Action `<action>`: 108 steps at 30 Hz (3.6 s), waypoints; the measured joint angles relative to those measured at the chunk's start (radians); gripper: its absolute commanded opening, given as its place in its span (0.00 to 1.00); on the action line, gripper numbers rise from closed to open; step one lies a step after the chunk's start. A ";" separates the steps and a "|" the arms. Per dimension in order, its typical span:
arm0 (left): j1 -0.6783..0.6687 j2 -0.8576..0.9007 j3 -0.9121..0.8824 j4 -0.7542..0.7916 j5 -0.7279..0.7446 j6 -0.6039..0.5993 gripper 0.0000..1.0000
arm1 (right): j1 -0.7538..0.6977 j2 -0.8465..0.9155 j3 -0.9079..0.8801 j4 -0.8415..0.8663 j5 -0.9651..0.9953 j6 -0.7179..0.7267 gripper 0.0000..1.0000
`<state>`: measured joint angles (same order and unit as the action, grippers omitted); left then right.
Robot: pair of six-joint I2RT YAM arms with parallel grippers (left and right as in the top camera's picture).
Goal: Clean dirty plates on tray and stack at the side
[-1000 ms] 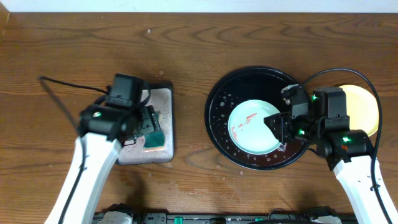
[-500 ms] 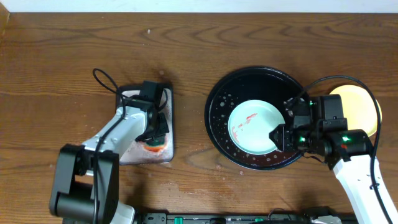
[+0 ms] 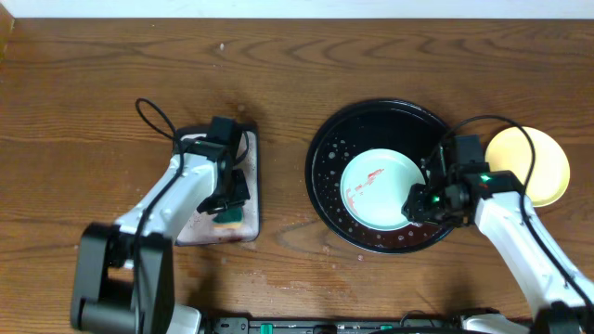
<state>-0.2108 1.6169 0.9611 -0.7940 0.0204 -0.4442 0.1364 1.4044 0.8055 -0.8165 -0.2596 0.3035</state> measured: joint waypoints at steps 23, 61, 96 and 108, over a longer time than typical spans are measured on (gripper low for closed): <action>0.000 -0.087 -0.018 0.005 0.000 0.031 0.59 | 0.000 0.116 -0.012 0.092 -0.020 -0.004 0.28; 0.000 -0.087 -0.037 0.053 -0.001 0.031 0.63 | -0.003 0.020 -0.148 0.312 0.183 -0.078 0.02; -0.002 -0.160 0.142 -0.146 0.064 0.051 0.08 | -0.026 0.140 -0.099 0.409 0.150 -0.194 0.01; -0.247 -0.178 0.146 0.136 0.273 -0.031 0.08 | -0.022 0.153 -0.098 0.381 -0.030 -0.048 0.01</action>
<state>-0.4580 1.4391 1.1072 -0.6579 0.2935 -0.4751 0.1146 1.5570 0.7074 -0.4355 -0.2893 0.2554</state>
